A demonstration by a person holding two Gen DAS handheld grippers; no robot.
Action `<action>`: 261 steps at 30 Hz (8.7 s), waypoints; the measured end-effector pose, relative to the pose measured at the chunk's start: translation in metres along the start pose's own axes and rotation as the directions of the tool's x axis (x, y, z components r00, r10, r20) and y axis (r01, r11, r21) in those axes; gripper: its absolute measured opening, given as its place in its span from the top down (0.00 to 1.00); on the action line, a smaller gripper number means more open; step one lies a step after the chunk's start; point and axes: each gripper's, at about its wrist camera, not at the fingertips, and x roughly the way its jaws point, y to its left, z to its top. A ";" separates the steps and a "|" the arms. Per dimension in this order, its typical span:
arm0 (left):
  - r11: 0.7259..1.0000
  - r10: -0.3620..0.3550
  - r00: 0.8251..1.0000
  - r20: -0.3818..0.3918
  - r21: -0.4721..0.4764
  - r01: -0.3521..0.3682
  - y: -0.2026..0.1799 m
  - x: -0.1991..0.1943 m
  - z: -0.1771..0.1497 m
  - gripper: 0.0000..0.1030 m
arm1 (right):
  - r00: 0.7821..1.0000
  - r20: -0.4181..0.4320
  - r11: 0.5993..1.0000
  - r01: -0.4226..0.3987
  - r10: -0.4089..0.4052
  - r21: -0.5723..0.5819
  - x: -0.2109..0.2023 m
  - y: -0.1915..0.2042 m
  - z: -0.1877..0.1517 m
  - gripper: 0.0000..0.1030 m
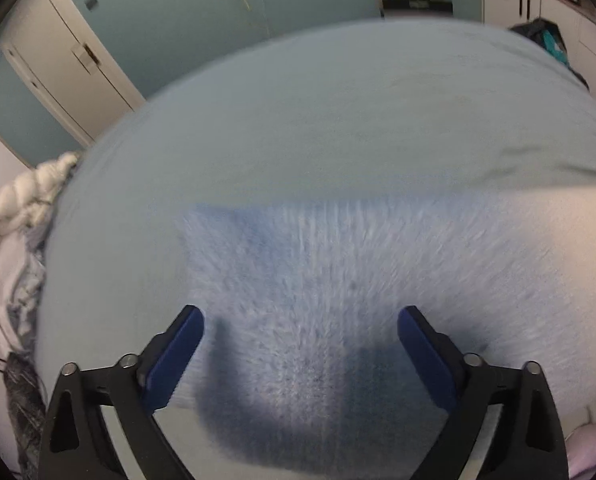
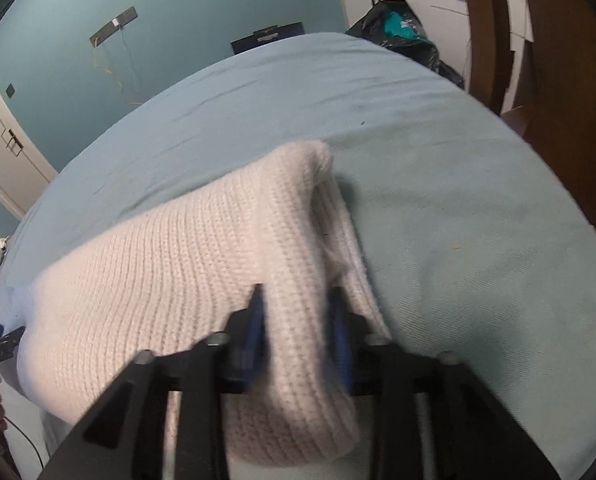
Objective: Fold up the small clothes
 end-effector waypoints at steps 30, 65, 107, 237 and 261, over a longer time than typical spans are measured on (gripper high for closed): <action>1.000 0.022 0.999 -0.028 0.008 -0.022 -0.001 0.005 -0.034 0.00 | 0.997 0.068 0.945 0.062 -0.042 -0.320 0.000 0.082 -0.040 0.10; 0.867 -0.473 0.881 -0.022 -0.190 0.461 0.090 0.033 -0.048 0.81 | 0.956 0.286 0.979 -0.005 0.064 -0.203 -0.050 0.063 -0.064 0.09; 0.984 -0.177 0.980 0.091 -0.004 0.178 -0.003 0.006 -0.077 0.00 | 0.899 -0.032 0.741 -0.340 0.437 0.579 0.001 -0.040 -0.078 0.01; 0.996 -0.088 0.987 0.131 0.007 0.088 0.056 -0.109 -0.059 0.00 | 0.928 0.041 0.886 -0.341 0.371 -0.314 -0.122 0.176 -0.001 0.00; 0.988 -0.119 0.990 0.080 -0.086 0.126 0.055 -0.048 -0.092 0.00 | 0.866 -0.058 0.865 -0.500 0.497 -0.037 -0.054 0.145 0.023 0.01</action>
